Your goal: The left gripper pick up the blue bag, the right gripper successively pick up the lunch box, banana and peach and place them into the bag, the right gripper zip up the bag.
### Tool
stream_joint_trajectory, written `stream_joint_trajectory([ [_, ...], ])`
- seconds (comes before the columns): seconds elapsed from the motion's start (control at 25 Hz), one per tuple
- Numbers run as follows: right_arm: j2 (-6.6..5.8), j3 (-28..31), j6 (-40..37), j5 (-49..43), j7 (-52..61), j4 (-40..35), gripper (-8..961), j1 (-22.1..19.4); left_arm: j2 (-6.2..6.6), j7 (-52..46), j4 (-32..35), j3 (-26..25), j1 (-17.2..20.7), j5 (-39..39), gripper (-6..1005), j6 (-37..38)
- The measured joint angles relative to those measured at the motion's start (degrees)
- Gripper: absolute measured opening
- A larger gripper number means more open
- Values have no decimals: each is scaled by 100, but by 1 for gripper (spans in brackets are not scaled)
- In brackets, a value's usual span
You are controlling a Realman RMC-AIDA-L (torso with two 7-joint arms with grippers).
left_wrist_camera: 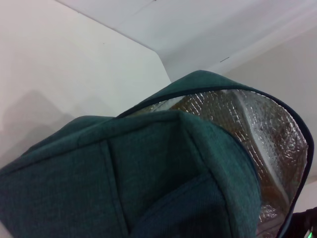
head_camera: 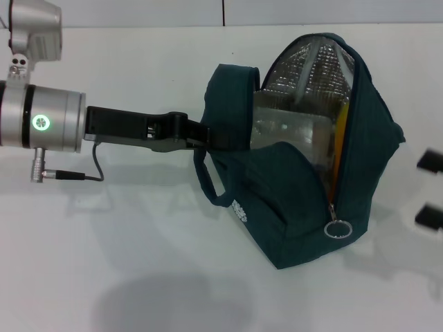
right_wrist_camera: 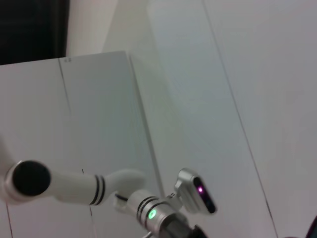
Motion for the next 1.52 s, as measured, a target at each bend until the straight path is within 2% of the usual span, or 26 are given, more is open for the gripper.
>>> stream_joint_trajectory([
  [0.16, -5, -4, 94, -466, -745, 653, 763, -69, -15, 1, 0, 3, 5, -1, 48, 0],
  [0.48, 38, -56, 1100, -1024, -916, 1385, 761, 263, -26, 11, 0, 4, 11, -1, 48, 0],
  [0.76, 55, -127, 1470, -1014, -926, 1444, 762, 416, -26, 11, 0, 4, 11, 0, 48, 0],
  [1.08, 76, -570, 1841, -1011, -924, 1762, 761, 748, -26, 19, 0, 4, 11, 0, 48, 0],
  [1.52, 66, -551, 1895, -979, -861, 1817, 747, 731, -26, 19, 0, -30, 20, 0, 48, 0],
])
